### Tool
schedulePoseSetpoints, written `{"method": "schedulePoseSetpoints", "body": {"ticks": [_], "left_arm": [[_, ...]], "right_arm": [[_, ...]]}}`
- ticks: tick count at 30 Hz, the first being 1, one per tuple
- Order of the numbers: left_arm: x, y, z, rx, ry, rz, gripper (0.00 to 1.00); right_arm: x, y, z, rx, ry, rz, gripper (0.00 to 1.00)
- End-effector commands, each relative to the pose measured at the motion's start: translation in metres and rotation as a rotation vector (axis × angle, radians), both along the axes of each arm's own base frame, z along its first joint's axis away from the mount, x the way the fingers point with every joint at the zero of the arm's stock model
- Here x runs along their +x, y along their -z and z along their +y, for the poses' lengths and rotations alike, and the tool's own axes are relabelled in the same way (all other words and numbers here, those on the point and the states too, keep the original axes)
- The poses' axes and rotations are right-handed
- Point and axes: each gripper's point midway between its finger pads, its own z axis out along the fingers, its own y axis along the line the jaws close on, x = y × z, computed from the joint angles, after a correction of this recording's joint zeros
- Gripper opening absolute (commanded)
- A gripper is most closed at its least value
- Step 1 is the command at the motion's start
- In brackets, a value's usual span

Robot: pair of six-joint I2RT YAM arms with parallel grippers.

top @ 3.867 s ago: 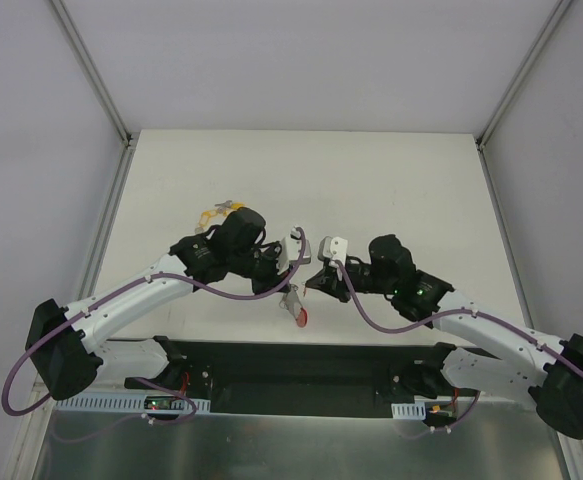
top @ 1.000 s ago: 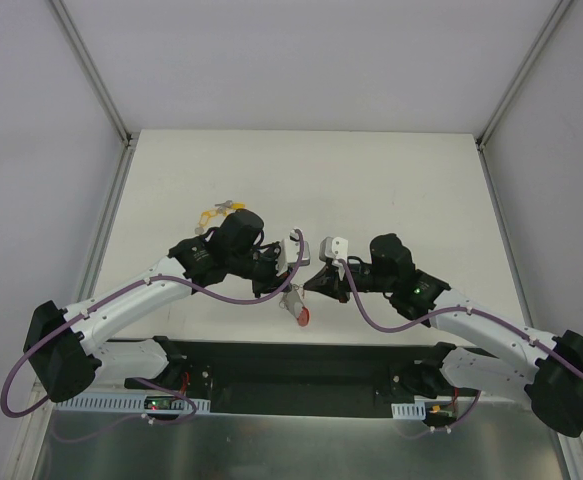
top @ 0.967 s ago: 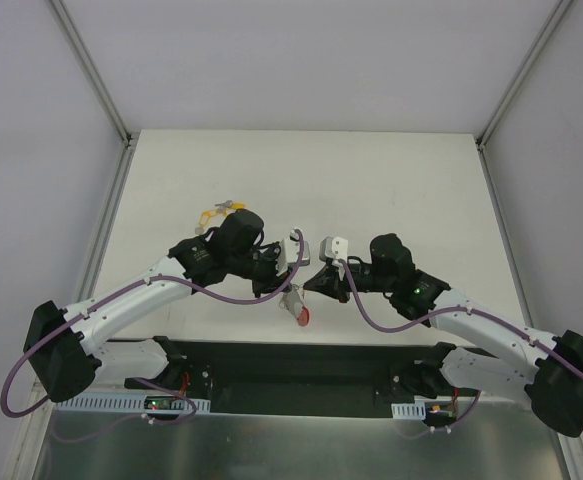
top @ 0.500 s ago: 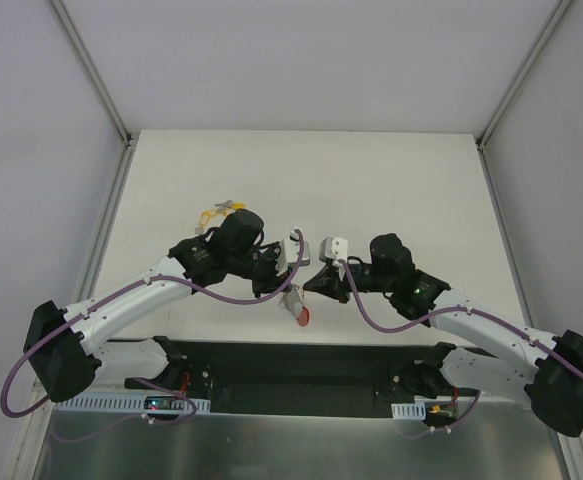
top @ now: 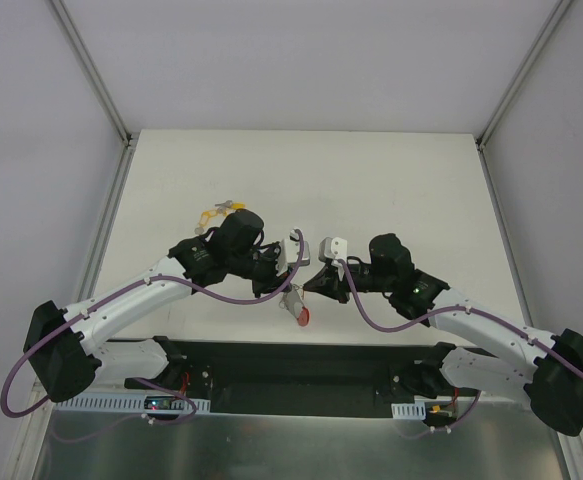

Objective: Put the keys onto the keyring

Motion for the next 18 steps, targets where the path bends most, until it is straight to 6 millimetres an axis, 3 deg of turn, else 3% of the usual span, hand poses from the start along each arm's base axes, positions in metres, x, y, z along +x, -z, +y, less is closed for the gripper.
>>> {"method": "schedulePoseSetpoints", "body": {"ticks": [1,18], "left_arm": [[-0.0055,-0.0125,-0.0059,-0.056,0.048,-0.028,0.0],[-0.0052,-0.0137,-0.0059,-0.057,0.045,-0.032,0.0]], "right_arm": [[0.0039,-0.0166,0.0037,0.051,-0.013,-0.061,0.01],[0.0039,-0.0165,0.0032,0.051,-0.009,-0.062,0.01]]}}
